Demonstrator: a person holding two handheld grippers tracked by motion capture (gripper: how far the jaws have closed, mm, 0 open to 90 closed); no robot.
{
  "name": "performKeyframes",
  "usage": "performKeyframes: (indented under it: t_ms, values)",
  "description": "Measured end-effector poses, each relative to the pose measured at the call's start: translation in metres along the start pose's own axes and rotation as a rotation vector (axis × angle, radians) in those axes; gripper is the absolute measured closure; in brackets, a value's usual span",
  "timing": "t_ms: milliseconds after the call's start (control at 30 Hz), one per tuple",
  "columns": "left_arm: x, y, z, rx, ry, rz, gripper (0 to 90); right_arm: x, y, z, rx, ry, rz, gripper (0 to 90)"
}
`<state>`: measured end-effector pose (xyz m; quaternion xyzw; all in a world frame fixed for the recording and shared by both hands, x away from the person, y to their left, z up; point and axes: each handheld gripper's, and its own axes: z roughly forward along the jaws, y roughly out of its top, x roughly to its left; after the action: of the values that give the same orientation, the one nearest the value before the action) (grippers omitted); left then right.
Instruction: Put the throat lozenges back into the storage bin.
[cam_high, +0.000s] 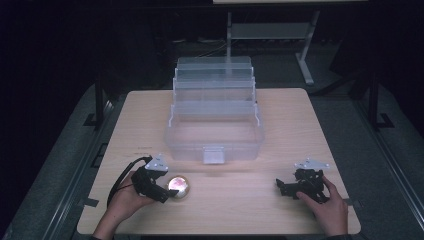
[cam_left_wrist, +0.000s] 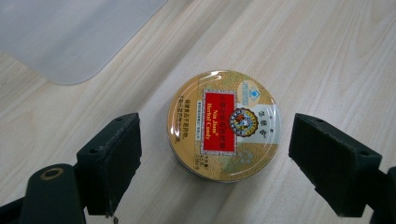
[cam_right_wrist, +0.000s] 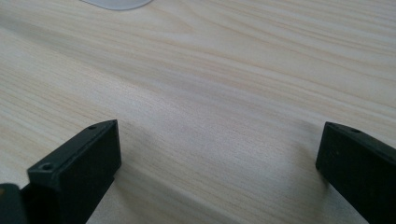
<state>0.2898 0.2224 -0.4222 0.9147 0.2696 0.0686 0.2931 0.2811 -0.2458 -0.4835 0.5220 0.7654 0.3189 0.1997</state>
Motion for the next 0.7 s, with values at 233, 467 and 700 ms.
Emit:
performKeyframes:
  t_ms: [233, 467, 700]
  values:
    - [-0.002, 0.007, 0.006, 0.050, -0.002, 0.018, 16.3, 0.000, 0.000, 0.000, 0.000, 0.000, 0.000, 0.0]
    - [-0.003, 0.014, 0.013, 0.087, -0.011, 0.026, 16.2, 0.000, 0.000, 0.000, 0.000, 0.000, 0.000, 0.0]
    - [-0.004, 0.022, 0.019, 0.144, 0.000, 0.048, 16.2, 0.000, 0.000, 0.000, 0.000, 0.000, 0.000, 0.0]
